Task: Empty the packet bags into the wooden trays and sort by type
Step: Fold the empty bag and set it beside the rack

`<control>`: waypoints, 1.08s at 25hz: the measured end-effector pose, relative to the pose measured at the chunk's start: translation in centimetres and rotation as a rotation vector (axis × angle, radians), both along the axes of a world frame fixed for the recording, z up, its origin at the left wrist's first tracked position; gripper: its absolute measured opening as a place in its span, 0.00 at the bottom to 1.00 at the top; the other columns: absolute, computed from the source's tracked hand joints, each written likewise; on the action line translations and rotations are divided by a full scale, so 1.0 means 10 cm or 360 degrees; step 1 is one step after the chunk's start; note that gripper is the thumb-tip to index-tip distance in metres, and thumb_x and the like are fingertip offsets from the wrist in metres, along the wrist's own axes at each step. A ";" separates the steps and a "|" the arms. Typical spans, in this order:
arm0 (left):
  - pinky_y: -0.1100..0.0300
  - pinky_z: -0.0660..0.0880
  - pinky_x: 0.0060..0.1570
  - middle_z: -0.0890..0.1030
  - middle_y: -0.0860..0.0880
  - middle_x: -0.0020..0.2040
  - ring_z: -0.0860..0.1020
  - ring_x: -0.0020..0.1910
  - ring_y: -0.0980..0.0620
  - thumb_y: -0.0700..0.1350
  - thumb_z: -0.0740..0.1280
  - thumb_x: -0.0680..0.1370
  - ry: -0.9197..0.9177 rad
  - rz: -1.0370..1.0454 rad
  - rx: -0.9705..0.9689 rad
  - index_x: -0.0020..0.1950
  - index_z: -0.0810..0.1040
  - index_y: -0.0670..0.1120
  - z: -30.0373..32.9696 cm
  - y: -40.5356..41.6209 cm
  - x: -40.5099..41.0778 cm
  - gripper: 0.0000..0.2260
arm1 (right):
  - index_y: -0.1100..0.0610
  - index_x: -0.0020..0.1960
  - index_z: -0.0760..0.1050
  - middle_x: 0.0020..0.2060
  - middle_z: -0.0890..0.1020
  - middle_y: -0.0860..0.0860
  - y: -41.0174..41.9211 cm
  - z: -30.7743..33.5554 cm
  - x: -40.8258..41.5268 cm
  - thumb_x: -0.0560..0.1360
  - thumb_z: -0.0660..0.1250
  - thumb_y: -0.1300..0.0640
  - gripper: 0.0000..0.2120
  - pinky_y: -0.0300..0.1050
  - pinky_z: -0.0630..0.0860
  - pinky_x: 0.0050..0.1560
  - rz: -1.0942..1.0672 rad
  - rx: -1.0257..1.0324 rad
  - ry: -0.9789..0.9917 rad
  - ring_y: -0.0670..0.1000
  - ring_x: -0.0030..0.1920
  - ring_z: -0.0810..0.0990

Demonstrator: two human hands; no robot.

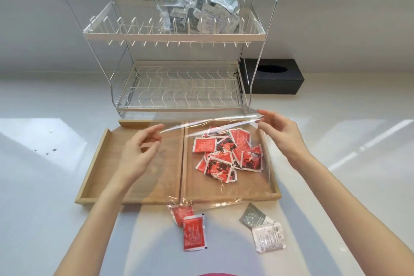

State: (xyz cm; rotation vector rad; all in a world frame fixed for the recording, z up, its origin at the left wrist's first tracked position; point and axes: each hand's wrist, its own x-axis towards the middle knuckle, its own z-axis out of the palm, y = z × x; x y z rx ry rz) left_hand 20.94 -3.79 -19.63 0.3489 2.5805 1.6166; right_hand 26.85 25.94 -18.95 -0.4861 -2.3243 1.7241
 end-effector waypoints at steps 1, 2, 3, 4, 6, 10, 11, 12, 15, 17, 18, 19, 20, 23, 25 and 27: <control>0.78 0.70 0.44 0.76 0.54 0.42 0.75 0.39 0.70 0.33 0.63 0.74 0.0065 -0.0002 -0.0029 0.57 0.74 0.52 0.05 -0.02 0.03 0.17 | 0.54 0.60 0.75 0.40 0.79 0.44 0.00 0.04 0.05 0.73 0.65 0.63 0.16 0.25 0.73 0.42 0.0015 0.0081 0.0018 0.38 0.41 0.78; 0.79 0.69 0.43 0.76 0.55 0.42 0.74 0.39 0.71 0.34 0.64 0.73 0.0129 0.0012 -0.0066 0.56 0.74 0.52 0.10 -0.03 0.06 0.16 | 0.54 0.59 0.75 0.40 0.79 0.44 0.01 0.08 0.09 0.73 0.66 0.63 0.16 0.25 0.73 0.42 0.0034 0.0178 0.0030 0.36 0.39 0.77; 0.80 0.69 0.43 0.76 0.56 0.42 0.74 0.39 0.71 0.35 0.65 0.73 0.0201 0.0037 -0.0117 0.55 0.75 0.52 0.14 -0.04 0.10 0.15 | 0.54 0.59 0.76 0.39 0.80 0.43 0.00 0.11 0.13 0.72 0.66 0.63 0.16 0.25 0.73 0.42 0.0049 0.0283 0.0043 0.34 0.38 0.77; 0.80 0.68 0.42 0.77 0.58 0.41 0.74 0.39 0.72 0.36 0.65 0.73 0.0267 0.0063 -0.0168 0.54 0.75 0.53 0.18 -0.06 0.13 0.14 | 0.54 0.58 0.76 0.38 0.80 0.44 -0.01 0.15 0.17 0.72 0.67 0.62 0.15 0.25 0.72 0.43 0.0047 0.0397 0.0057 0.32 0.37 0.77; 0.81 0.67 0.41 0.76 0.60 0.41 0.73 0.38 0.73 0.38 0.66 0.73 0.0353 0.0095 -0.0228 0.50 0.75 0.56 0.26 -0.08 0.20 0.13 | 0.54 0.55 0.78 0.38 0.81 0.46 -0.04 0.23 0.26 0.72 0.67 0.61 0.13 0.24 0.70 0.42 -0.0004 0.0576 0.0094 0.31 0.36 0.76; 0.80 0.68 0.39 0.76 0.62 0.41 0.76 0.37 0.67 0.42 0.66 0.74 0.0382 0.0050 -0.0252 0.40 0.73 0.62 0.39 -0.11 0.24 0.13 | 0.56 0.48 0.81 0.39 0.79 0.50 -0.06 0.38 0.42 0.72 0.67 0.59 0.06 0.22 0.68 0.38 -0.0146 0.0754 0.0167 0.31 0.35 0.74; 0.79 0.68 0.38 0.74 0.62 0.42 0.75 0.36 0.66 0.43 0.66 0.73 0.0395 0.0036 -0.0255 0.39 0.73 0.61 0.41 -0.11 0.23 0.12 | 0.55 0.46 0.80 0.39 0.77 0.49 -0.05 0.40 0.47 0.72 0.68 0.58 0.05 0.23 0.67 0.38 -0.0180 0.0782 0.0177 0.31 0.35 0.74; 0.79 0.68 0.38 0.72 0.62 0.42 0.74 0.36 0.66 0.43 0.67 0.73 0.0418 0.0025 -0.0250 0.38 0.74 0.60 0.43 -0.10 0.22 0.10 | 0.54 0.45 0.80 0.39 0.74 0.47 -0.04 0.42 0.51 0.72 0.68 0.57 0.04 0.23 0.67 0.38 -0.0214 0.0790 0.0186 0.31 0.36 0.73; 0.78 0.67 0.38 0.71 0.61 0.44 0.72 0.37 0.70 0.44 0.67 0.73 0.0474 -0.0040 -0.0193 0.41 0.77 0.53 0.53 -0.02 0.21 0.04 | 0.50 0.41 0.76 0.41 0.71 0.39 0.04 0.49 0.63 0.73 0.67 0.55 0.02 0.25 0.68 0.40 -0.0308 0.0668 0.0236 0.32 0.39 0.73; 0.78 0.68 0.39 0.77 0.62 0.41 0.74 0.37 0.69 0.45 0.66 0.74 0.0420 -0.0103 -0.0089 0.41 0.76 0.56 0.59 0.08 0.23 0.05 | 0.47 0.39 0.74 0.40 0.75 0.36 0.11 0.56 0.71 0.74 0.66 0.54 0.06 0.25 0.68 0.43 -0.0334 0.0486 0.0283 0.32 0.40 0.75; 0.77 0.69 0.40 0.80 0.64 0.39 0.75 0.37 0.68 0.45 0.66 0.74 0.0380 -0.0146 -0.0028 0.41 0.75 0.58 0.63 0.15 0.24 0.07 | 0.45 0.38 0.74 0.36 0.78 0.36 0.16 0.60 0.74 0.74 0.65 0.54 0.07 0.25 0.69 0.43 -0.0345 0.0397 0.0311 0.33 0.39 0.76; 0.76 0.70 0.41 0.80 0.65 0.38 0.76 0.37 0.66 0.44 0.66 0.74 0.0350 -0.0189 0.0018 0.41 0.75 0.59 0.66 0.24 0.26 0.08 | 0.45 0.38 0.74 0.33 0.80 0.36 0.23 0.63 0.77 0.74 0.65 0.54 0.07 0.26 0.70 0.44 -0.0353 0.0341 0.0345 0.34 0.38 0.77; 0.73 0.72 0.42 0.80 0.65 0.37 0.77 0.37 0.65 0.43 0.65 0.74 0.0336 -0.0219 0.0060 0.42 0.75 0.59 0.67 0.33 0.28 0.09 | 0.45 0.38 0.74 0.31 0.81 0.37 0.30 0.66 0.79 0.74 0.65 0.55 0.07 0.27 0.71 0.44 -0.0357 0.0311 0.0377 0.36 0.38 0.78; 0.64 0.74 0.43 0.79 0.55 0.35 0.78 0.36 0.61 0.40 0.64 0.75 0.0348 -0.0213 0.0197 0.45 0.71 0.60 0.69 0.65 0.36 0.13 | 0.45 0.42 0.72 0.32 0.80 0.43 0.59 0.71 0.83 0.75 0.64 0.58 0.08 0.35 0.75 0.47 -0.0356 0.0246 0.0439 0.39 0.35 0.80; 0.64 0.74 0.40 0.78 0.55 0.34 0.77 0.34 0.61 0.39 0.64 0.75 0.0331 -0.0176 0.0261 0.43 0.69 0.60 0.66 0.93 0.43 0.13 | 0.45 0.44 0.68 0.34 0.79 0.47 0.85 0.70 0.85 0.75 0.63 0.60 0.10 0.37 0.75 0.46 -0.0355 0.0243 0.0419 0.40 0.33 0.79; 0.69 0.73 0.36 0.79 0.59 0.33 0.77 0.32 0.63 0.39 0.63 0.76 0.0292 -0.0145 0.0267 0.42 0.70 0.57 0.61 1.24 0.49 0.12 | 0.46 0.43 0.67 0.34 0.78 0.47 1.14 0.66 0.86 0.75 0.62 0.62 0.11 0.39 0.75 0.45 -0.0344 0.0281 0.0387 0.39 0.32 0.78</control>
